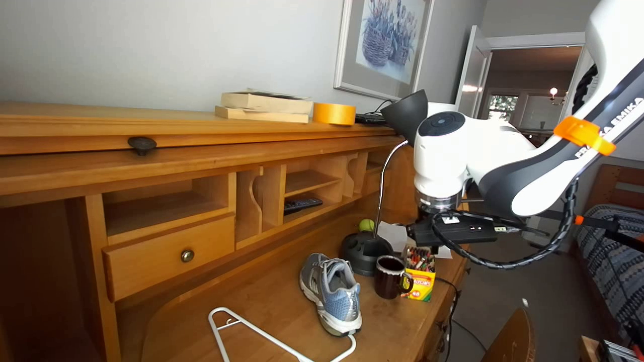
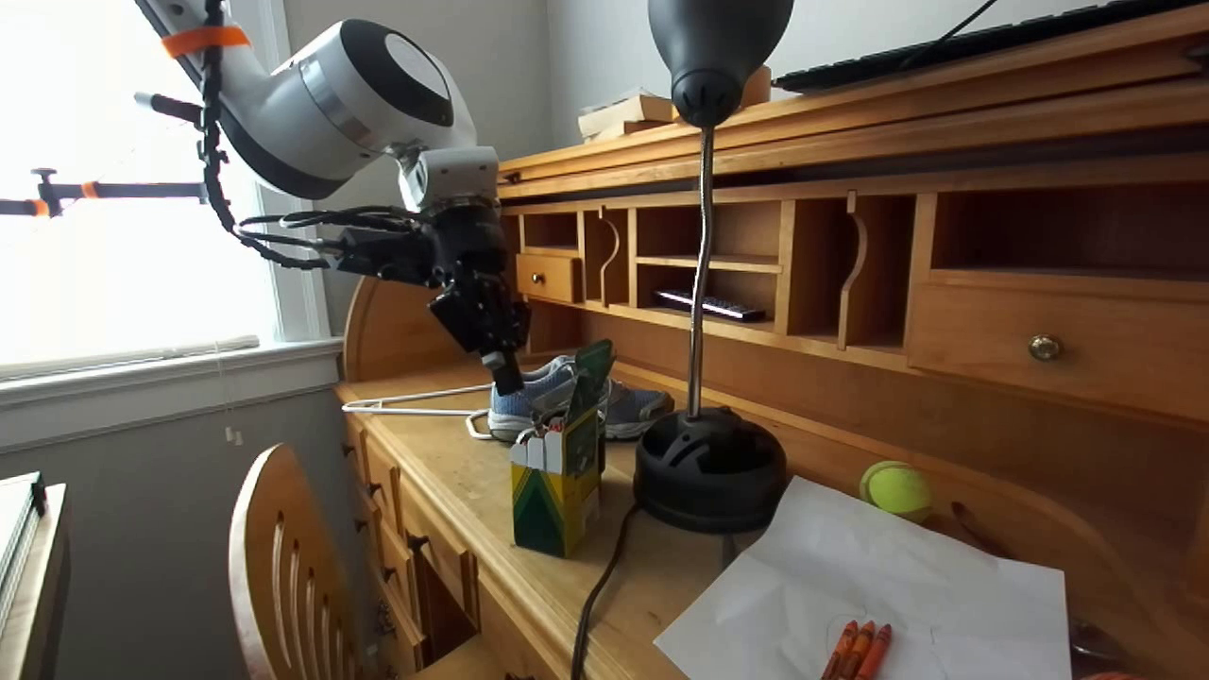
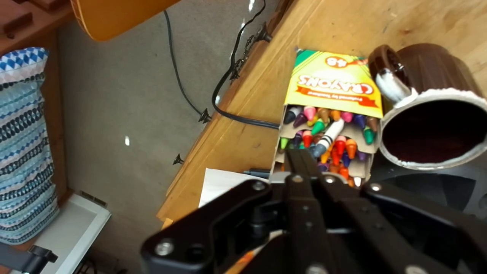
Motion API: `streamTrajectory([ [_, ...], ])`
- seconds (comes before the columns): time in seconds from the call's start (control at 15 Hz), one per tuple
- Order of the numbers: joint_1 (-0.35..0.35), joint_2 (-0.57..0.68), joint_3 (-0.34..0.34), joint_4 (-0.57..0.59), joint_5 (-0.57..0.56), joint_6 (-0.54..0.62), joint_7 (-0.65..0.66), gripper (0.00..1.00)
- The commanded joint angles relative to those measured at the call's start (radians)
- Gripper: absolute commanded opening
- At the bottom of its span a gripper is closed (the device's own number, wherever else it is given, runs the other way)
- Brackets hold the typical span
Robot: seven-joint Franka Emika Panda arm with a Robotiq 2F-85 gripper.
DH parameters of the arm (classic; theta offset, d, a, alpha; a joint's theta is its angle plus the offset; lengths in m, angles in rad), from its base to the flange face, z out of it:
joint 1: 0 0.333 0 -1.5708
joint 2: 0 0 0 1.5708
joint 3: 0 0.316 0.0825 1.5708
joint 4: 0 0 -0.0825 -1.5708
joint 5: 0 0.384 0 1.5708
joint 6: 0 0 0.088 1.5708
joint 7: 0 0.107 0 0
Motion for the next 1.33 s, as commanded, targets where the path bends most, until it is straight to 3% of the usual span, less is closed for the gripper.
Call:
streamTrajectory([
  [0.0, -0.001, 0.000, -0.002, -0.002, 0.031, -0.014, -0.021, 0.00],
  [1.27, 0.001, 0.100, -0.017, 0.069, 0.016, 0.010, 0.002, 0.00],
])
